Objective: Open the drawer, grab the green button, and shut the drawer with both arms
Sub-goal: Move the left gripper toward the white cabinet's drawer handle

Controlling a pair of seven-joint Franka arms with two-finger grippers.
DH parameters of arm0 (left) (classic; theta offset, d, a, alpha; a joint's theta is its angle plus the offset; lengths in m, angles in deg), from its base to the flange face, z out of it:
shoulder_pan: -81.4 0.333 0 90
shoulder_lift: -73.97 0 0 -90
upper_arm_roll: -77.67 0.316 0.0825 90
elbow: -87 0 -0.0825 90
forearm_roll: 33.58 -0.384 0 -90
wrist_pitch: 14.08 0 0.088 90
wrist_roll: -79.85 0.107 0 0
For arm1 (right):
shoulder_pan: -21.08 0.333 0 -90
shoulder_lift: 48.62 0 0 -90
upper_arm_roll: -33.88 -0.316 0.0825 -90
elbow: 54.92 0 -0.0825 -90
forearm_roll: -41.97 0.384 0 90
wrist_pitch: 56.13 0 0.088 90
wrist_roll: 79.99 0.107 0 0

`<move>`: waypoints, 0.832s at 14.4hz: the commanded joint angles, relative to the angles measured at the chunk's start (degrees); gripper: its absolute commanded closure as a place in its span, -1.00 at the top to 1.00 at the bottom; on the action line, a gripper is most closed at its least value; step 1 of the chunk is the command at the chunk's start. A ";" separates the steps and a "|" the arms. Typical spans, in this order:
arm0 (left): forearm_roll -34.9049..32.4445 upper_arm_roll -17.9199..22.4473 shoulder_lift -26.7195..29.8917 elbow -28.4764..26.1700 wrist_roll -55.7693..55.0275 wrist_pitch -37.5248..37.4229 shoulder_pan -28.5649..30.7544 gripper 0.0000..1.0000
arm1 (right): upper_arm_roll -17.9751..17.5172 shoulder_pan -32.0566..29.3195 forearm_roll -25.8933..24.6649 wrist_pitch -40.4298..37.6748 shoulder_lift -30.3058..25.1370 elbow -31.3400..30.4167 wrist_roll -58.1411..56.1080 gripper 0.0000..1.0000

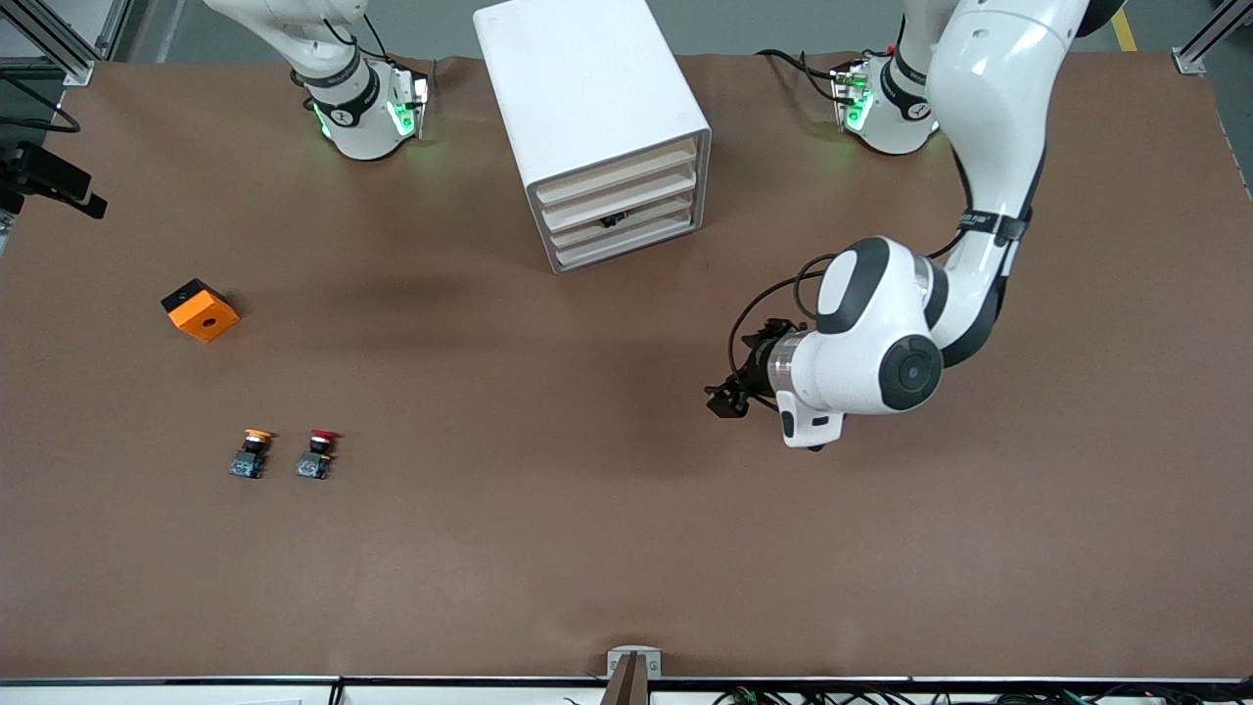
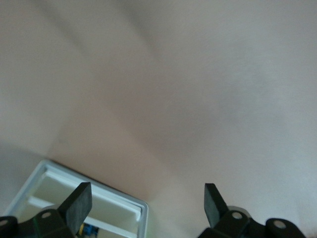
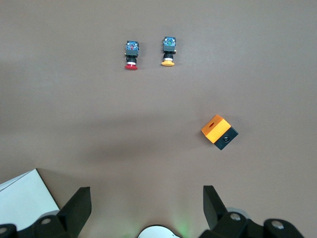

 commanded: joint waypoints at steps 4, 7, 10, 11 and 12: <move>4.72 0.29 -7.64 2.04 -17.22 -16.81 -1.22 1.00 | -0.54 -0.85 0.83 0.23 -1.47 -1.22 0.22 1.00; 6.91 0.29 -10.19 2.04 -26.29 -23.15 -1.22 1.00 | -0.54 -0.76 0.74 0.23 -1.47 -1.22 0.22 1.00; 11.30 0.38 -12.12 2.04 -31.21 -26.86 -1.22 1.00 | -0.54 -0.76 0.74 0.32 -1.30 -0.87 0.31 1.00; 12.36 0.38 -12.74 2.04 -33.23 -27.12 -1.22 1.00 | -0.54 -0.76 0.74 0.14 -1.21 0.00 0.66 1.00; 13.33 0.38 -13.09 1.95 -34.21 -27.30 -1.22 0.88 | -0.63 -0.76 0.74 0.05 -1.03 0.53 0.83 1.00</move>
